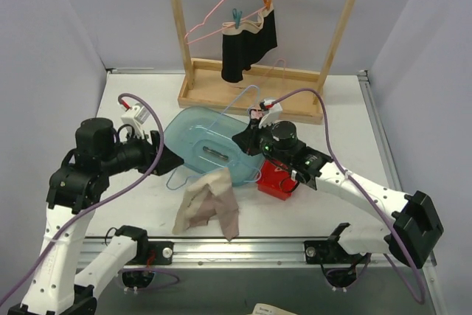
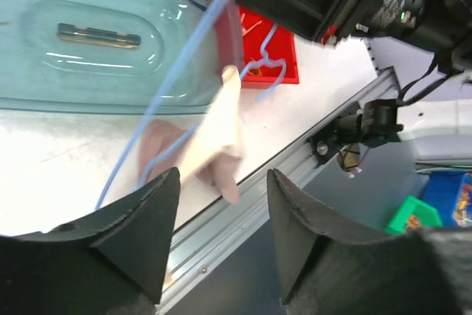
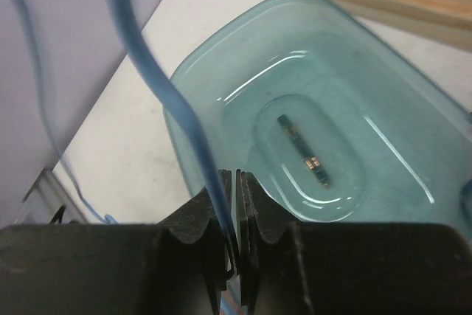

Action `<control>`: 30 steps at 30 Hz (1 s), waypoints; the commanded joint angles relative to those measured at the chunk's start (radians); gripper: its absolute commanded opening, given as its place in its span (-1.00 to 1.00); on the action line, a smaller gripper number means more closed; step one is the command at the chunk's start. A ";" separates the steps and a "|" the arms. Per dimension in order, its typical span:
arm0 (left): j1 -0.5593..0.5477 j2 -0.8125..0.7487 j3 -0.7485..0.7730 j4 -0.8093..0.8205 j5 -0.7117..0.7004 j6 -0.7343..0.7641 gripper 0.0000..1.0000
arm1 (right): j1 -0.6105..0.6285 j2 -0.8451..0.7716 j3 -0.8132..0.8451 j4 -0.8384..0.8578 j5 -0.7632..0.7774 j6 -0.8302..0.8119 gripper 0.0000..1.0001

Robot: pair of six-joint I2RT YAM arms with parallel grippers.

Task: Remove the underwear clipped to the hanger
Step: Remove the underwear from the hanger, then pick up the underwear from the center of the board.

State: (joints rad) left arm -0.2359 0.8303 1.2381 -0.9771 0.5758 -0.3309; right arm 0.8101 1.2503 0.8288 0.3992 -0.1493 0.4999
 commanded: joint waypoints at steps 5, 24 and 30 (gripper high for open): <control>0.000 -0.062 -0.052 0.032 0.008 -0.052 0.38 | -0.008 -0.025 0.049 -0.039 0.123 0.011 -1.00; -0.235 -0.054 -0.327 0.190 0.029 -0.086 0.42 | -0.005 -0.218 0.259 -0.237 0.893 -0.043 -1.00; -0.694 0.281 -0.217 0.164 -0.411 -0.121 0.42 | -0.005 -0.426 0.230 -0.253 1.040 -0.072 -1.00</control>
State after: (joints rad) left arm -0.7509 0.9634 0.9573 -0.8333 0.4278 -0.4274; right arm 0.8021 0.9184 1.0538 0.1417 0.7288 0.4484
